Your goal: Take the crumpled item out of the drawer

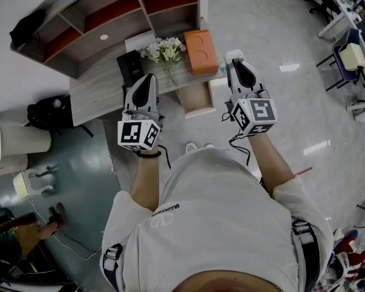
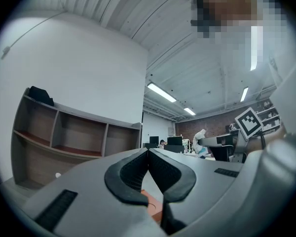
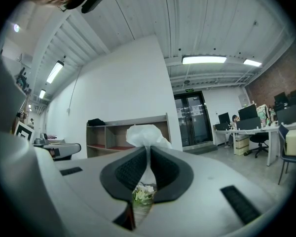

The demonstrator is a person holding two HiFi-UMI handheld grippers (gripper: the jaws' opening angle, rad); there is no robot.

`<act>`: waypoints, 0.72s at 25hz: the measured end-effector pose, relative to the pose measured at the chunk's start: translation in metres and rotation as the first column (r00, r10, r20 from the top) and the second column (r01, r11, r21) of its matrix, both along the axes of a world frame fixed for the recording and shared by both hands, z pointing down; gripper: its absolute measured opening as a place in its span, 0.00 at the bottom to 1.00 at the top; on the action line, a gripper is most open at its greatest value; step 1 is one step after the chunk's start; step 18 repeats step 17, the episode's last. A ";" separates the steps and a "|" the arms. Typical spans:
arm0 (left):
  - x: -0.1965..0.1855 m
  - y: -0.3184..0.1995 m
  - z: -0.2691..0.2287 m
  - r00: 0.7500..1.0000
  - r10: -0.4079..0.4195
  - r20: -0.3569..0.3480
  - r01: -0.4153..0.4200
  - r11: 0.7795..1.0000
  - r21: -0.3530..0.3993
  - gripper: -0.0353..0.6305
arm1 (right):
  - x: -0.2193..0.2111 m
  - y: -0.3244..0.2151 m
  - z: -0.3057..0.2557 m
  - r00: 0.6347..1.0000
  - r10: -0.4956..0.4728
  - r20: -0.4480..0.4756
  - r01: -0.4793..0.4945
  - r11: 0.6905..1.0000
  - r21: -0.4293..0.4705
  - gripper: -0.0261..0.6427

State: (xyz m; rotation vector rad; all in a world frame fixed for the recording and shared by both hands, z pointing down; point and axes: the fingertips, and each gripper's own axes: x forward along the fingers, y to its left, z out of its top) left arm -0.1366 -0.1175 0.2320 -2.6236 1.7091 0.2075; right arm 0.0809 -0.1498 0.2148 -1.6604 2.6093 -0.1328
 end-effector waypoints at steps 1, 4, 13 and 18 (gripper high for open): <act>0.000 0.000 -0.001 1.000 0.001 0.000 -0.001 1.000 0.001 0.06 | 0.000 0.000 -0.001 1.000 0.000 0.000 0.000 1.000 0.000 0.07; 0.000 -0.001 -0.001 1.000 0.002 -0.002 -0.002 1.000 -0.002 0.06 | -0.001 -0.001 -0.001 1.000 -0.001 -0.001 0.001 1.000 -0.003 0.07; 0.000 -0.001 0.003 1.000 0.003 -0.002 -0.003 1.000 -0.008 0.06 | -0.002 -0.002 0.003 1.000 0.000 0.002 0.000 1.000 -0.011 0.07; 0.001 -0.002 0.004 1.000 0.005 -0.003 -0.005 1.000 -0.008 0.06 | -0.001 -0.003 0.005 1.000 -0.001 0.005 0.001 1.000 -0.015 0.07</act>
